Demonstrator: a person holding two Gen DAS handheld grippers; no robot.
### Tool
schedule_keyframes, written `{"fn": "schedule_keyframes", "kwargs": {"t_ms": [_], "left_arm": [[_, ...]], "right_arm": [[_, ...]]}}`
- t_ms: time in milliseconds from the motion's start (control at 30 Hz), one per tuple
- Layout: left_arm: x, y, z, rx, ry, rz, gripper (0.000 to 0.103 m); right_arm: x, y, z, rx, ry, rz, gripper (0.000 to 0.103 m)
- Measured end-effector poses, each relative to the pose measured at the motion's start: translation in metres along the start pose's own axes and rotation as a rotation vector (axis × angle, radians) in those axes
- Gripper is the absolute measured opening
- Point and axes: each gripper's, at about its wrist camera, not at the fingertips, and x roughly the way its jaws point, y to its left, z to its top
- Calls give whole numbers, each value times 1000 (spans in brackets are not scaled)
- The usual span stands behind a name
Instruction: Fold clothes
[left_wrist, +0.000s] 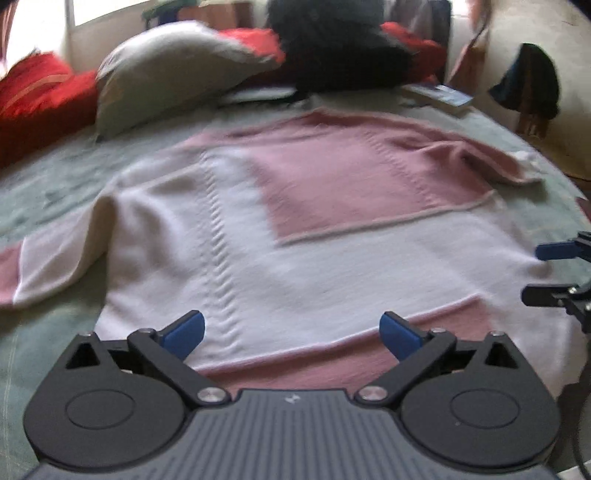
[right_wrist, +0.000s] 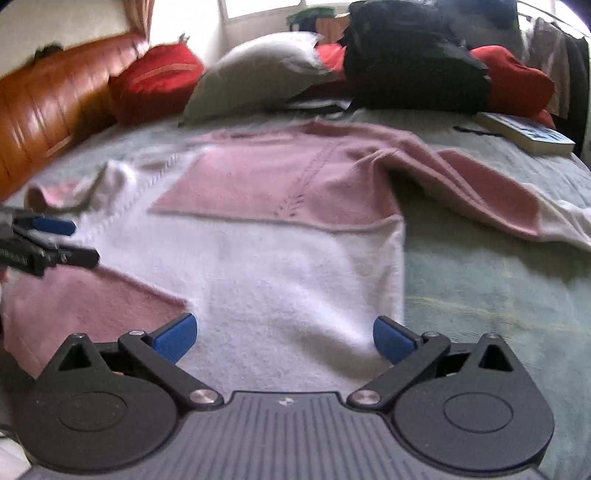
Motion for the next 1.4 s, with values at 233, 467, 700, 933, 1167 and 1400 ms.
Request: {"fn": "schedule_keyframes", "kwargs": {"t_ms": [233, 467, 700, 933, 1167, 1400], "left_arm": [[-7, -59, 8, 132, -58, -89, 101], [8, -103, 10, 190, -38, -142, 101], [32, -131, 10, 222, 18, -162, 101], [47, -136, 14, 236, 49, -133, 101], [54, -138, 17, 233, 58, -143, 101], [57, -138, 17, 224, 59, -150, 102]], "right_arm": [[-36, -86, 2, 229, -103, -58, 103], [-45, -196, 3, 447, -173, -85, 103], [-11, -308, 11, 715, -238, -3, 103], [25, -361, 30, 793, -271, 114, 103], [40, -384, 41, 890, -296, 180, 103], [50, -407, 31, 960, -311, 155, 54]]}}
